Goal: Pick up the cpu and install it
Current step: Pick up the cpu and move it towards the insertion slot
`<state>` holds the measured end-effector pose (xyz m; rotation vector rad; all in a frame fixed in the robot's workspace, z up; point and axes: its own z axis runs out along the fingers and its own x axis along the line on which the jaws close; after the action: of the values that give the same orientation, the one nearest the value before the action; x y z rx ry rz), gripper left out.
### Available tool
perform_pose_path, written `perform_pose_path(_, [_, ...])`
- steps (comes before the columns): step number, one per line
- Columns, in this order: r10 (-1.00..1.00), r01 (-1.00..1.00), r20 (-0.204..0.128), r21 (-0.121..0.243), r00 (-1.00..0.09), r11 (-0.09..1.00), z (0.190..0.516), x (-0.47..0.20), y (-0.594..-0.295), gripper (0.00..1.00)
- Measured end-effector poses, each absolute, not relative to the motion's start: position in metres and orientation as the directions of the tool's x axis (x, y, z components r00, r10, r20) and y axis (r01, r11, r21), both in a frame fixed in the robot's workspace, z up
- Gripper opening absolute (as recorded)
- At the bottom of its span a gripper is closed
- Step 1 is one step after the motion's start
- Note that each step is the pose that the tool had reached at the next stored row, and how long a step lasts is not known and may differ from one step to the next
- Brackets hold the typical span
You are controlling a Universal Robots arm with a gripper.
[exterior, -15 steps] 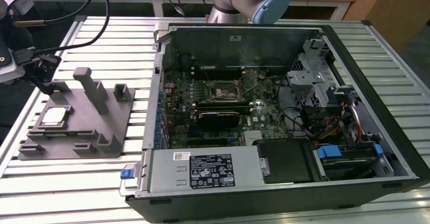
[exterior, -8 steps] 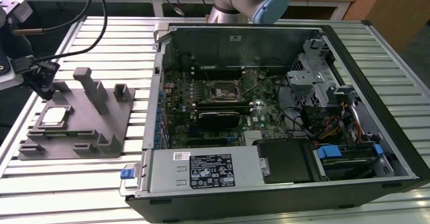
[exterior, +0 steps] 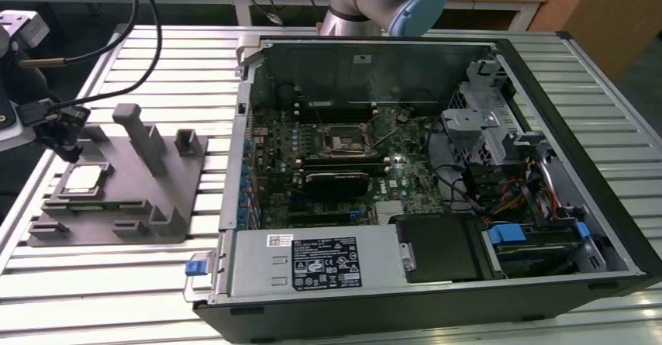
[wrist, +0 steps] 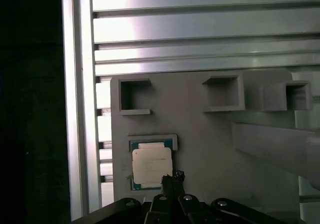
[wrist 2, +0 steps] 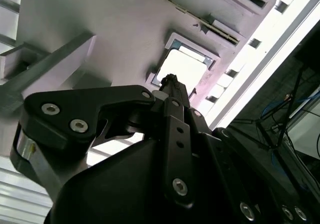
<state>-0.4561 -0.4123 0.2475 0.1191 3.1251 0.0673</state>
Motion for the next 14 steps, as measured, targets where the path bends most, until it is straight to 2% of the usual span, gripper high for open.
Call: perform_pose_path(14, [0.076,0.076,-0.012,0.043,-0.997,0.996,0.222,-0.463,-0.415,0.11])
